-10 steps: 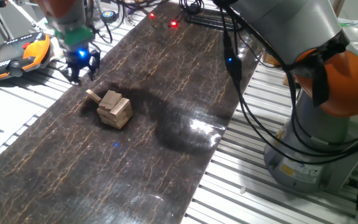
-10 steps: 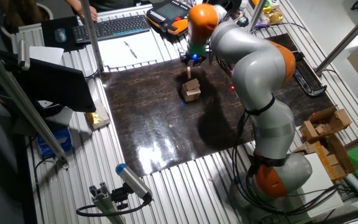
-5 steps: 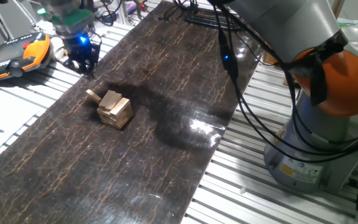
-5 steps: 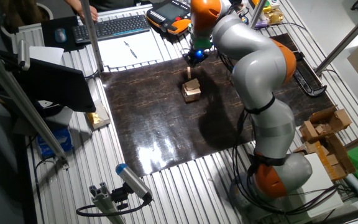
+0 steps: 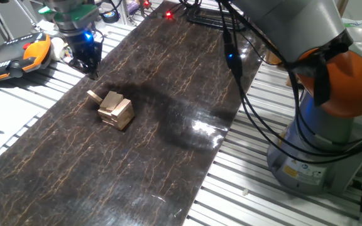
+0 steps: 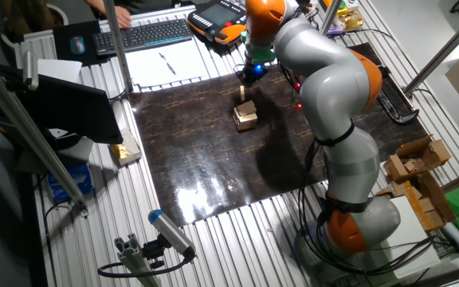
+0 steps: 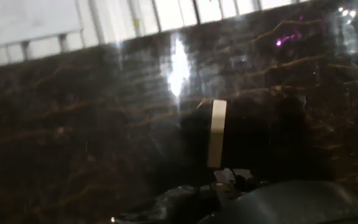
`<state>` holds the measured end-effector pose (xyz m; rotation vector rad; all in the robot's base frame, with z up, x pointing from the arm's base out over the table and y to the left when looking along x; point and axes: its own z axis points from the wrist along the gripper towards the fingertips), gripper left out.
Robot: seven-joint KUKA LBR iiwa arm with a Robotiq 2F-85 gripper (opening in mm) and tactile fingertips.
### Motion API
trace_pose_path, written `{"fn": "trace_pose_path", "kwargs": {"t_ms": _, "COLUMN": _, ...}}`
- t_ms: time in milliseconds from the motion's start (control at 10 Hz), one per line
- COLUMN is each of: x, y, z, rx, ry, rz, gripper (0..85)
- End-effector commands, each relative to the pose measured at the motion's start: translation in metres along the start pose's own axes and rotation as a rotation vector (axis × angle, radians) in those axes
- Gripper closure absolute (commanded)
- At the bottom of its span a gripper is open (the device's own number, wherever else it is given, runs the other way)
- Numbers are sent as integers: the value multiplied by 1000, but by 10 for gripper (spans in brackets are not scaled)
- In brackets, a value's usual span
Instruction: Play Jenga
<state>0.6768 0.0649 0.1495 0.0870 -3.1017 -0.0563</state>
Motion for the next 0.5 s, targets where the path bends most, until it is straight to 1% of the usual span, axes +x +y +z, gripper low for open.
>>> {"fn": "trace_pose_path", "kwargs": {"t_ms": 0, "x": 0, "y": 1, "z": 0, "rx": -9, "ry": 1, "rz": -41, "gripper": 843}}
{"fn": "trace_pose_path", "kwargs": {"t_ms": 100, "x": -1, "y": 1, "z": 1, "rx": -13, "ry": -8, "rz": -45, "gripper": 843}}
{"fn": "trace_pose_path", "kwargs": {"t_ms": 300, "x": -1, "y": 1, "z": 2, "rx": -27, "ry": -11, "rz": -41, "gripper": 843}}
{"fn": "trace_pose_path", "kwargs": {"t_ms": 400, "x": 0, "y": 2, "z": 3, "rx": -26, "ry": -17, "rz": -38, "gripper": 843}}
